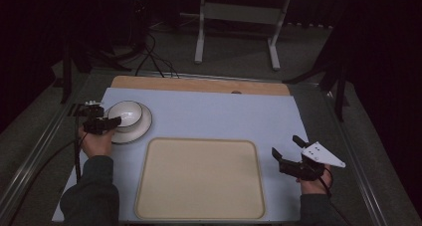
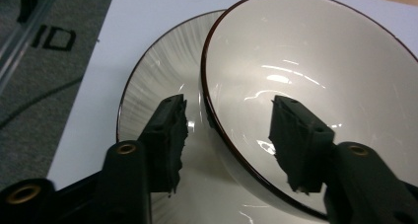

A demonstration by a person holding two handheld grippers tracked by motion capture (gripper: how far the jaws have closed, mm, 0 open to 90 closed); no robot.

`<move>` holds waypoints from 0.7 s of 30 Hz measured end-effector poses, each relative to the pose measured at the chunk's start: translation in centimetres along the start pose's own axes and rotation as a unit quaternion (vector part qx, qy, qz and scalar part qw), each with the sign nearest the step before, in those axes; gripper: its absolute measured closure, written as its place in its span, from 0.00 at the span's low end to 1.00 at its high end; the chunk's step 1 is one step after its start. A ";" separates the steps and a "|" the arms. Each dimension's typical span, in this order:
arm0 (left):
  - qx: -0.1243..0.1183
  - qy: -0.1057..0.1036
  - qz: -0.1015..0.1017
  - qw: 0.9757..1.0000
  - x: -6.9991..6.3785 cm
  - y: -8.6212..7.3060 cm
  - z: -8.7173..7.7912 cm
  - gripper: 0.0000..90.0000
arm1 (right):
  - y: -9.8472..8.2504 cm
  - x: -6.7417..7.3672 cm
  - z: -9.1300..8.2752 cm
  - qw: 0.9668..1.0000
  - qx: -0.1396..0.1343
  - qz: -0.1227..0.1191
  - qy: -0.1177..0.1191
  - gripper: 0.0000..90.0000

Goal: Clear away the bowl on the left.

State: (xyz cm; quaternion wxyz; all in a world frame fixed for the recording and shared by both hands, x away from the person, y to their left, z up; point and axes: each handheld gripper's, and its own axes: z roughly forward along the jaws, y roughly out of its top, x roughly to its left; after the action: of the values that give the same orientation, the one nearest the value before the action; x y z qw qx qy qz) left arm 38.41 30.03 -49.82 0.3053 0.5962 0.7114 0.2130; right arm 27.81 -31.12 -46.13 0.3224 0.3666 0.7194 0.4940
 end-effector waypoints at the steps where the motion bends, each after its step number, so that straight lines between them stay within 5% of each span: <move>1: 0.002 0.000 -0.005 1.000 0.0 0.0 0.1 0.58 | 0.0 0.0 0.0 1.000 0.000 0.000 0.000 0.15; 13: 0.010 -0.001 -0.055 0.998 0.0 -0.2 0.9 0.71 | 0.0 -0.1 -0.2 1.000 -0.007 0.001 -0.005 0.15; 21: 0.032 -0.018 -0.104 0.994 0.5 -0.1 1.3 0.79 | 0.0 -0.2 -0.3 1.000 -0.007 0.005 -0.005 0.15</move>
State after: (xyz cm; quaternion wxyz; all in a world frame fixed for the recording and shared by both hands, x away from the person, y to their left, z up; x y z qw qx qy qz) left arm 39.16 30.43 -50.91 0.3194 0.5323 0.7701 0.1469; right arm 27.63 -31.40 -46.03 0.3263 0.3704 0.7123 0.4989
